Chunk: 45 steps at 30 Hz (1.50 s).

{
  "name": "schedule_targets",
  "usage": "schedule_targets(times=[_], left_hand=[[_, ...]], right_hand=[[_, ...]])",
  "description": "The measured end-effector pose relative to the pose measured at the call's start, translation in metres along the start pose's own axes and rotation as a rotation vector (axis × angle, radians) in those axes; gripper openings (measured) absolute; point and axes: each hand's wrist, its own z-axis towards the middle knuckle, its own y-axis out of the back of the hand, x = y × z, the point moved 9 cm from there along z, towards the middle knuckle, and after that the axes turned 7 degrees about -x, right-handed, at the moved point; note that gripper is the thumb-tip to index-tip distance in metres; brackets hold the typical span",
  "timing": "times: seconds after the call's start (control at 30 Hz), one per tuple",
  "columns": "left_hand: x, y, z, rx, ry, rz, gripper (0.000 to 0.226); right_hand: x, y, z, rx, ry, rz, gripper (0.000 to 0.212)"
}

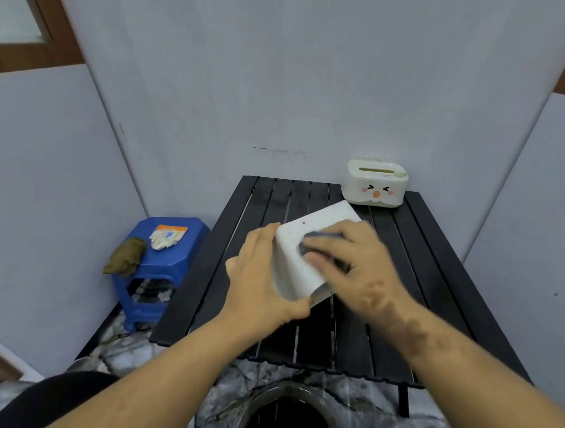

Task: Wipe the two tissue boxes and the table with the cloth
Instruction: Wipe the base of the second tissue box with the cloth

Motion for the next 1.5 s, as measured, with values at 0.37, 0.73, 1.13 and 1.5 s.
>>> schedule_targets(times=[0.37, 0.73, 1.13, 1.5], left_hand=[[-0.002, -0.001, -0.004, 0.022, -0.003, -0.008, 0.102], [0.002, -0.001, -0.003, 0.032, 0.013, -0.019, 0.104], [-0.001, -0.001, -0.007, 0.048, 0.035, -0.018, 0.107], [-0.006, -0.004, -0.009, 0.050, 0.024, 0.002, 0.108]], right_hand=[[0.012, -0.003, 0.010, 0.006, 0.055, -0.014, 0.020], [0.004, -0.005, 0.025, -0.019, 0.008, -0.025, 0.017], [-0.020, 0.006, 0.039, -0.093, -0.095, -0.030, 0.016], [-0.035, 0.021, 0.038, -0.141, -0.191, -0.057, 0.014]])
